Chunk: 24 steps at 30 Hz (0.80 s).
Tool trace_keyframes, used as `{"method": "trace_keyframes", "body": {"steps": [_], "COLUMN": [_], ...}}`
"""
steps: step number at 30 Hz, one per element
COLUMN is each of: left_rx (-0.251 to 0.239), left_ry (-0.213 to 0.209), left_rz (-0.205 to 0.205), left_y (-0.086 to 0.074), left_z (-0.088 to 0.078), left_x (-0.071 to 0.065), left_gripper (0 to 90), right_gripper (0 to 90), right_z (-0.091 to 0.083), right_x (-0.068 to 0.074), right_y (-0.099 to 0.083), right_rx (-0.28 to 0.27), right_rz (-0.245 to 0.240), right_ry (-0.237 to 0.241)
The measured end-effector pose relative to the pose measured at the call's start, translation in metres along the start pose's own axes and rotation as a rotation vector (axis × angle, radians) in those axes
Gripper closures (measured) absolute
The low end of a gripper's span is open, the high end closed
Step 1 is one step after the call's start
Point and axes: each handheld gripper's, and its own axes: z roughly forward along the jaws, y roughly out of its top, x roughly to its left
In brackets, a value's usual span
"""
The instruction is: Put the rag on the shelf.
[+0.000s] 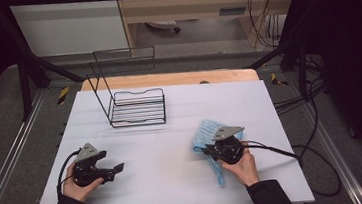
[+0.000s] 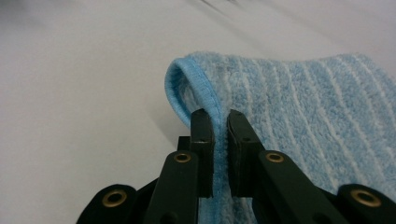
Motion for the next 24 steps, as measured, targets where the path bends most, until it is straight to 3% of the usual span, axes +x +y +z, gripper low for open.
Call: {"method": "trace_keyframes", "body": {"steps": [24], "left_rx": [0.004], "left_ry": [-0.001], "left_rz": [0.003], "left_y": [0.0], "left_z": [0.001], "left_x": [0.0], "left_gripper": [12.3], "right_gripper": [82.8], "right_z": [0.022], "right_x": [0.043], "right_y": [0.013], "right_rx": [0.007], "right_rz": [-0.053], "right_ry": [0.098]}}
